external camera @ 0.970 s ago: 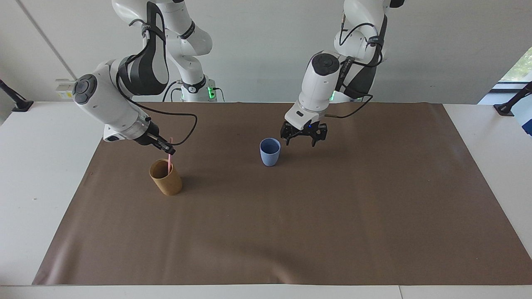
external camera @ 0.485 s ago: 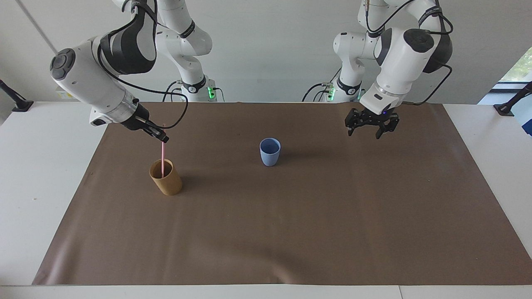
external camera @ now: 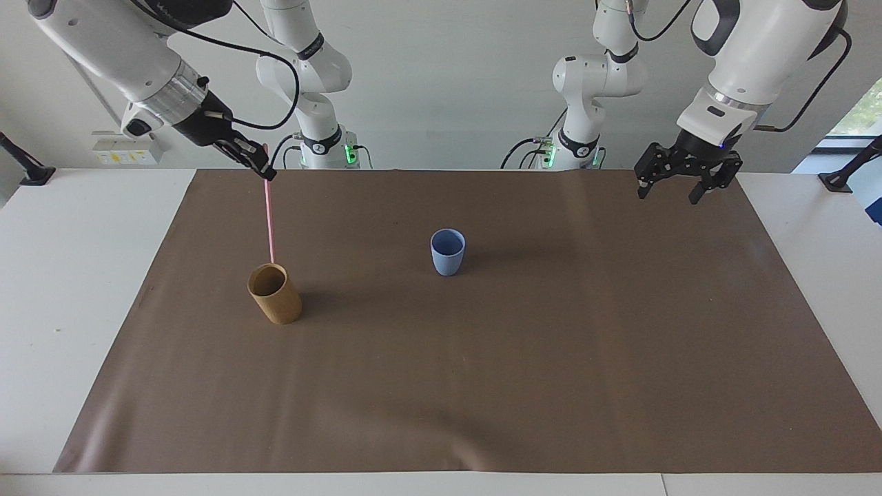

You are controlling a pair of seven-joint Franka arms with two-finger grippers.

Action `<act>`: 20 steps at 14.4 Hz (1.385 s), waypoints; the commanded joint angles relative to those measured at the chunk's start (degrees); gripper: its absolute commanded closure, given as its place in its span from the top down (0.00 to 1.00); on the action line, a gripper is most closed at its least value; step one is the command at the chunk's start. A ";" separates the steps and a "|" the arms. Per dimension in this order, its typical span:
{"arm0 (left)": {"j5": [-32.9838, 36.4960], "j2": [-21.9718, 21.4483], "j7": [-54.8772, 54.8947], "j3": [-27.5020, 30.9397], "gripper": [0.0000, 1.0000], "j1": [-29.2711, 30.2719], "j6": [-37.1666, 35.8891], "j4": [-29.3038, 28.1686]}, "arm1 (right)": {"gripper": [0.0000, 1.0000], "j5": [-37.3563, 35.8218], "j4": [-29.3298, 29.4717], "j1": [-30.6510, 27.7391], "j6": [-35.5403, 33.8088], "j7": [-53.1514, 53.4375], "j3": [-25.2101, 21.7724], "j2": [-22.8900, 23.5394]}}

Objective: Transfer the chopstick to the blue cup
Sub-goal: 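Release the cup with the left gripper while the right gripper lifts the chopstick, then carry the chopstick over the blue cup and lower it in with the right gripper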

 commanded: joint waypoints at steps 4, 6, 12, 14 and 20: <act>4.68 2.09 2.78 -0.69 1.00 0.97 -7.08 6.17 | 0.00 0.72 -1.53 13.42 6.96 15.71 2.40 -0.35; 4.59 0.68 3.05 -0.69 1.00 0.97 -7.79 3.97 | 0.00 1.08 -3.90 18.87 10.74 20.55 2.49 -0.26; 4.59 0.77 2.34 -0.69 1.00 0.97 -7.96 4.05 | 0.00 5.56 -10.84 29.26 21.02 29.98 2.49 1.59; 4.59 0.68 2.34 -0.69 1.00 1.05 -7.96 4.05 | 0.00 6.79 -12.00 30.84 23.84 29.98 2.49 3.51; 4.59 0.77 2.34 -0.69 1.00 0.97 -7.96 4.05 | 0.00 6.62 -11.91 32.08 21.32 29.71 2.49 4.49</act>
